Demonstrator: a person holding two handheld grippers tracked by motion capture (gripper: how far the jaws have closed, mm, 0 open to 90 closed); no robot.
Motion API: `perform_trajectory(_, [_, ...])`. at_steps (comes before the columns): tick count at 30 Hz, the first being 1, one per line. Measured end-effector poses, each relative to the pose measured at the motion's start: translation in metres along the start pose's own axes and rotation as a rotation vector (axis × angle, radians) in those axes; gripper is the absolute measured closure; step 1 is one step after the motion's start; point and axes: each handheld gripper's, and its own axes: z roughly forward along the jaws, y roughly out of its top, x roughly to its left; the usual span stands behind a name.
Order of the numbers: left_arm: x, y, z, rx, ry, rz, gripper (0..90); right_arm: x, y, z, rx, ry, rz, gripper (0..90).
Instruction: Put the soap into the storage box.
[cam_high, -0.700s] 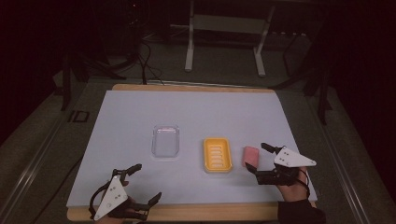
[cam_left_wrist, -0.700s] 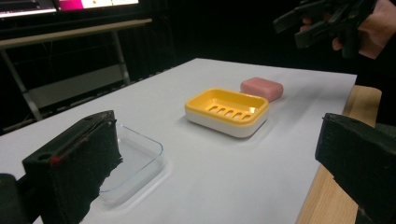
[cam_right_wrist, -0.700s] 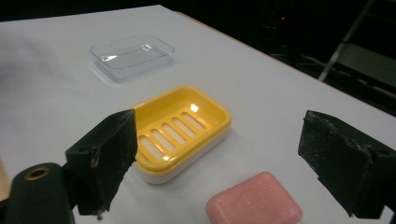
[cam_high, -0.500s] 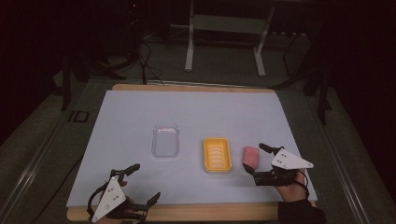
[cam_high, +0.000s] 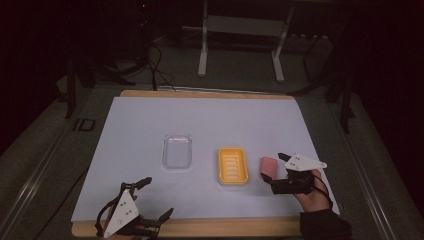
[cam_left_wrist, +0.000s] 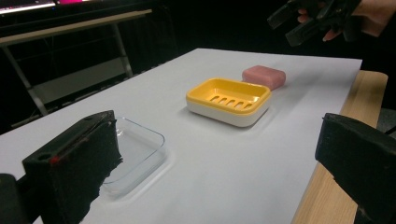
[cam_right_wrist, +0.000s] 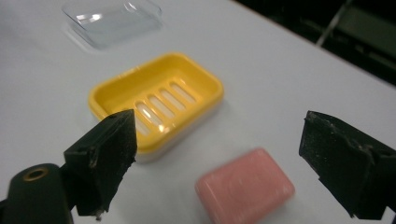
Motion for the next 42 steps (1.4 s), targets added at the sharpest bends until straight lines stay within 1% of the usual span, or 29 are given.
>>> perform_trajectory(2, [0.0,0.0,0.0,0.002,0.002,0.003,0.3,-0.004,-0.001,-0.001,0.034,0.001,0.026,11.2])
perform_trajectory(4, [0.0,0.0,0.0,0.008,0.002,0.005,0.3,-0.007,-0.003,-0.003,0.072,0.017,0.07,11.2])
perform_trajectory(5, [0.0,-0.001,0.001,0.018,0.005,0.008,0.4,-0.008,-0.004,-0.003,0.09,0.014,0.092,11.3])
perform_trajectory(7, [0.0,-0.001,0.001,0.023,0.008,0.011,0.4,-0.009,-0.005,-0.003,0.137,-0.013,0.136,13.6])
perform_trajectory(8, [-0.001,-0.001,0.001,0.028,0.01,0.011,0.4,-0.009,-0.005,-0.003,0.137,-0.013,0.136,13.6])
perform_trajectory(9, [-0.001,-0.001,0.002,0.031,0.011,0.013,0.4,-0.01,-0.006,-0.003,0.153,-0.022,0.151,13.6])
perform_trajectory(10, [-0.001,-0.001,0.002,0.032,0.011,0.015,0.3,-0.011,-0.006,-0.003,0.175,-0.019,0.165,13.8])
perform_trajectory(11, [-0.001,-0.001,0.002,0.035,0.011,0.017,0.3,-0.011,-0.007,-0.002,0.198,-0.011,0.172,13.8])
perform_trajectory(12, [-0.001,-0.001,0.002,0.037,0.012,0.018,0.4,-0.012,-0.008,-0.001,0.243,-0.005,0.178,14.1])
perform_trajectory(13, [-0.001,-0.001,0.002,0.037,0.012,0.019,0.4,-0.012,-0.008,-0.001,0.243,-0.005,0.178,14.1])
perform_trajectory(14, [-0.001,-0.001,0.002,0.039,0.013,0.019,0.3,-0.012,-0.009,0.0,0.258,-0.003,0.177,14.1])
perform_trajectory(15, [-0.001,-0.001,0.002,0.041,0.015,0.02,0.3,-0.013,-0.011,0.002,0.288,0.008,0.188,14.1])
perform_trajectory(17, [-0.001,-0.002,0.003,0.047,0.016,0.025,0.4,-0.013,-0.011,0.003,0.3,0.012,0.191,14.2])
perform_trajectory(18, [-0.001,-0.002,0.003,0.048,0.017,0.026,0.4,-0.013,-0.012,0.004,0.32,0.012,0.191,14.2])
perform_trajectory(19, [-0.002,-0.002,0.003,0.048,0.018,0.027,0.3,-0.013,-0.013,0.007,0.365,0.013,0.198,14.4])
perform_trajectory(22, [-0.002,-0.002,0.003,0.051,0.02,0.029,0.3,-0.012,-0.015,0.01,0.443,0.014,0.217,14.4])
perform_trajectory(23, [-0.002,-0.002,0.003,0.056,0.023,0.032,0.4,-0.012,-0.016,0.012,0.469,0.008,0.208,14.4])
perform_trajectory(24, [-0.002,-0.002,0.003,0.056,0.023,0.032,0.4,-0.012,-0.016,0.012,0.469,0.008,0.208,14.4])
perform_trajectory(27, [-0.002,-0.002,0.003,0.061,0.024,0.035,0.4,-0.011,-0.019,0.015,0.536,-0.001,0.244,13.4])
perform_trajectory(28, [-0.002,-0.002,0.003,0.06,0.024,0.036,0.4,-0.011,-0.019,0.015,0.547,-0.03,0.242,13.4])
perform_trajectory(31, [-0.002,-0.002,0.003,0.061,0.024,0.036,0.4,-0.011,-0.018,0.014,0.556,-0.04,0.229,13.4])
perform_trajectory(32, [-0.002,-0.002,0.003,0.063,0.026,0.038,0.3,-0.01,-0.016,0.013,0.561,-0.049,0.23,15.8])
perform_trajectory(34, [-0.002,-0.002,0.004,0.066,0.027,0.04,0.4,-0.009,-0.015,0.013,0.615,-0.066,0.286,15.3])
perform_trajectory(37, [-0.002,-0.002,0.004,0.066,0.027,0.04,0.4,-0.008,-0.015,0.014,0.632,-0.069,0.28,15.3])
perform_trajectory(38, [-0.002,-0.002,0.004,0.068,0.027,0.043,0.4,-0.007,-0.016,0.015,0.649,-0.068,0.271,15.8])
perform_trajectory(39, [-0.003,-0.002,0.004,0.069,0.028,0.044,0.3,-0.005,-0.019,0.017,0.72,-0.096,0.35,16.2])
perform_trajectory(40, [-0.003,-0.002,0.004,0.069,0.028,0.045,0.4,-0.004,-0.021,0.019,0.741,-0.084,0.353,16.3])
perform_trajectory(41, [-0.003,-0.002,0.004,0.071,0.029,0.046,0.4,-0.003,-0.022,0.02,0.745,-0.087,0.335,18.9])
perform_trajectory(42, [-0.003,-0.002,0.004,0.072,0.03,0.047,0.3,-0.002,-0.024,0.021,0.769,-0.098,0.363,23.1])
